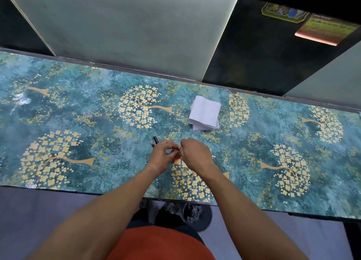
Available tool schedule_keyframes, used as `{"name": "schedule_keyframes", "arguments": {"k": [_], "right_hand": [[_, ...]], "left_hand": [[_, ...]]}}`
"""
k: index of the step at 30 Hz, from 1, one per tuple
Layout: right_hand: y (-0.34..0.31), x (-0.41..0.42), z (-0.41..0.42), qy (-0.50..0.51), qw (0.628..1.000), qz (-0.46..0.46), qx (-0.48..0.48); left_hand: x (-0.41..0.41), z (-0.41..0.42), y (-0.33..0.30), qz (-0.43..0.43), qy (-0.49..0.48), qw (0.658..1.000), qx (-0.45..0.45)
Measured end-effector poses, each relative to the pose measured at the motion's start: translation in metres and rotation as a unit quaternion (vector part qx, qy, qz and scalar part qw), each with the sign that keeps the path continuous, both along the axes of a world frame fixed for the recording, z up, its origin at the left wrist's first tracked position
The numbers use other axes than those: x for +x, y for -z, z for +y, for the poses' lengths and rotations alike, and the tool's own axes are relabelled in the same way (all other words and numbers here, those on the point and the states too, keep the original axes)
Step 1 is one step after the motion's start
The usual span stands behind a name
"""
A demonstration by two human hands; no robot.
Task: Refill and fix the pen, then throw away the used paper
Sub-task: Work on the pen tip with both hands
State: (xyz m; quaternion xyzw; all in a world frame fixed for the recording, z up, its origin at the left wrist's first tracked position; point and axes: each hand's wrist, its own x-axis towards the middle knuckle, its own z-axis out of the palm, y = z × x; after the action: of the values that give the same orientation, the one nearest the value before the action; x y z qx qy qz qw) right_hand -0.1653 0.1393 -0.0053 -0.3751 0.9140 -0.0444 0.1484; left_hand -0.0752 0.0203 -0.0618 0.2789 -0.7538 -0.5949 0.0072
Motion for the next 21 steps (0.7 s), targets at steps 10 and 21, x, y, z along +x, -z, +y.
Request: {"name": "schedule_keyframes", "arguments": {"k": [10, 21], "right_hand": [[-0.0007, 0.0006, 0.0036, 0.015, 0.999, -0.030, -0.013], [0.0015, 0.0011, 0.0040, 0.034, 0.999, -0.021, -0.017]], "left_hand": [[-0.0003, 0.0000, -0.0010, 0.008, 0.004, 1.000, -0.004], [0.0002, -0.0006, 0.0031, 0.012, 0.004, 1.000, -0.006]]}}
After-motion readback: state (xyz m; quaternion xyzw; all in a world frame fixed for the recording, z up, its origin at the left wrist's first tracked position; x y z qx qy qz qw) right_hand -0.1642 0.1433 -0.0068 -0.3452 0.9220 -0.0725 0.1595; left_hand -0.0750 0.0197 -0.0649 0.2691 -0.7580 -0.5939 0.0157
